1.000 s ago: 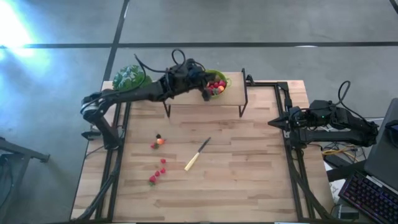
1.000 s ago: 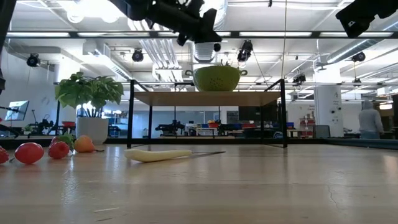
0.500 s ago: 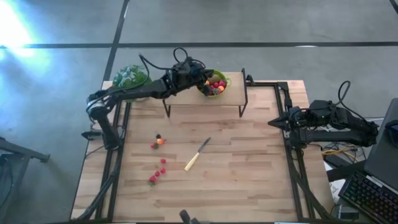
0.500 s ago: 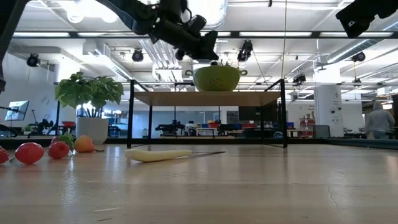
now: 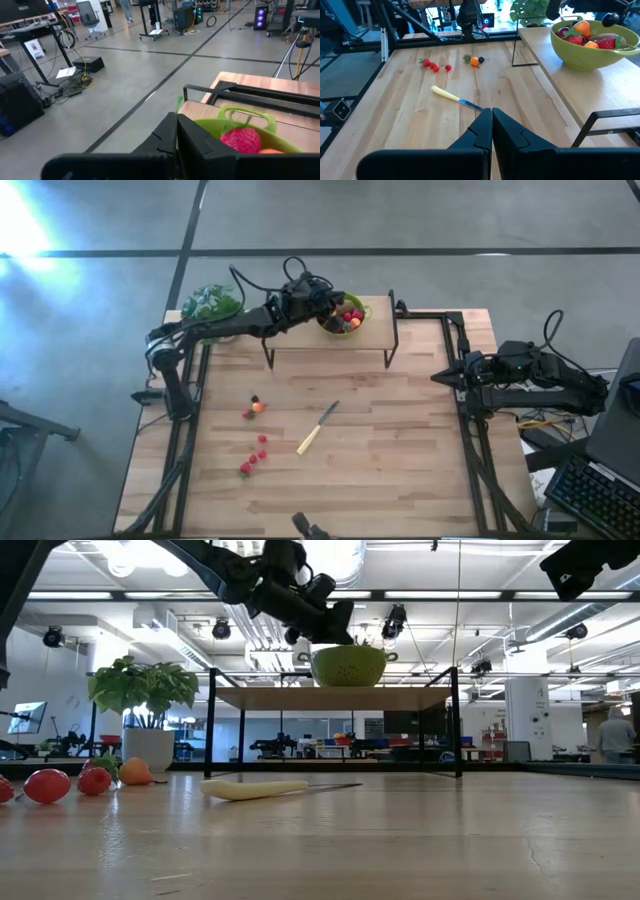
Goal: Pick & Place Fruit
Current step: Put the black cherry into the strainer bowl, then put the strawberry into the strainer bowl
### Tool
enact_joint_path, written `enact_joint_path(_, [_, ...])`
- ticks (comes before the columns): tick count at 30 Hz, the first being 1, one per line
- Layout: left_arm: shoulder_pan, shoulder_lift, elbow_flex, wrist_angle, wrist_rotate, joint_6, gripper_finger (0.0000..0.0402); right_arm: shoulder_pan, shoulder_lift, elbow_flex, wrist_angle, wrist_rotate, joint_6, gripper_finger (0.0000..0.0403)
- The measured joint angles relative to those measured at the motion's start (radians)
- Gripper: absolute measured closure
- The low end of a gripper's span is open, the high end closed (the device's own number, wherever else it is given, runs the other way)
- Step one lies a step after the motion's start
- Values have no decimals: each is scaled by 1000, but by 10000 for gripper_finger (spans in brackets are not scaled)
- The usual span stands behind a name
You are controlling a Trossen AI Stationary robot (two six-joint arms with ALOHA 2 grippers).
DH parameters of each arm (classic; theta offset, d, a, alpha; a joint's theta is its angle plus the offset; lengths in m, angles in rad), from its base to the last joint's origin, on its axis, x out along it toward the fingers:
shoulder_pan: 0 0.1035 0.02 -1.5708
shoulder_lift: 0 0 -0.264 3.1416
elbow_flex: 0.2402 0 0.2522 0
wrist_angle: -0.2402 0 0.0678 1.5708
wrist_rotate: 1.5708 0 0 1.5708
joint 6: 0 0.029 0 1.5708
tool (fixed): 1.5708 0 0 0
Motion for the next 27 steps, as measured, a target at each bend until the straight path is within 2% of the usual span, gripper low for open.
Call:
enact_joint_path(7, [0, 0, 0, -45, 0, -1, 365, 0, 0, 0, 0, 0, 0, 394])
enact_joint_path(15, [-5, -17, 43, -175, -10, 14, 304, 0, 0, 0, 0, 0, 0, 394])
enact_joint_path(19, [-24, -43, 150, -375, -10, 14, 272, 0, 0, 0, 0, 0, 0, 394])
enact_joint_path(27, [-95, -49, 405, -920, 11, -13, 213, 0, 0, 0, 0, 0, 0, 394])
